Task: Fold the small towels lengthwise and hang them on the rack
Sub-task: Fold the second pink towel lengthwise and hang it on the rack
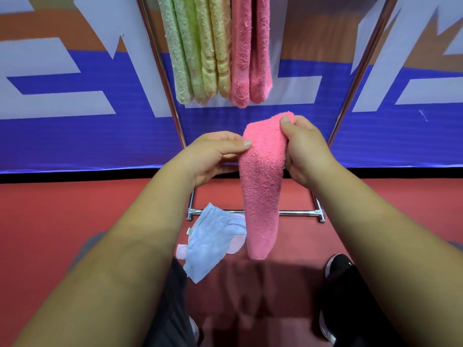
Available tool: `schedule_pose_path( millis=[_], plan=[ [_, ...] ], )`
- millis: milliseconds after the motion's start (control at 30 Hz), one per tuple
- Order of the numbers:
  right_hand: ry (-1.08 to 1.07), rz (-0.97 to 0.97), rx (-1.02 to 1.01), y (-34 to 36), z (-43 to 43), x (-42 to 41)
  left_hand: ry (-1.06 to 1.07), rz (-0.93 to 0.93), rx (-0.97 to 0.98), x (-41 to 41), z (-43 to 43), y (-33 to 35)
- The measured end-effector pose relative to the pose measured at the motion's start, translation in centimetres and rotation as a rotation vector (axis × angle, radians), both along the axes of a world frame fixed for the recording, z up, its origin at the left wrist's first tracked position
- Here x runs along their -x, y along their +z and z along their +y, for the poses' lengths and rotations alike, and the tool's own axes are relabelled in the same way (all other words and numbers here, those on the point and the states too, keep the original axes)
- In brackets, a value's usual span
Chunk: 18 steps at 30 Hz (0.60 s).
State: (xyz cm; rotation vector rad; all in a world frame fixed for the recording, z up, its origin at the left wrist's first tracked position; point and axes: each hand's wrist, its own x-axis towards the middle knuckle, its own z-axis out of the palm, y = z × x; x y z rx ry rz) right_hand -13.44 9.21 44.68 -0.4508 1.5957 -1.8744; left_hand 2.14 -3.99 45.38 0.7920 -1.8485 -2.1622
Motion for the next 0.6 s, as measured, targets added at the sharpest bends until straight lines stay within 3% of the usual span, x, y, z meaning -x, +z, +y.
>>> schedule_pose_path(
  millis=[333, 600],
  plan=[
    [-0.085, -0.07, 0.001, -0.6, 0.8, 1.5, -0.148, -0.065, 0.177, 0.7, 1.0, -1.0],
    [-0.044, -0.182, 0.086, -0.6, 1.2, 1.8, -0.178, 0.051, -0.008, 1.4, 1.6, -1.2]
  ],
)
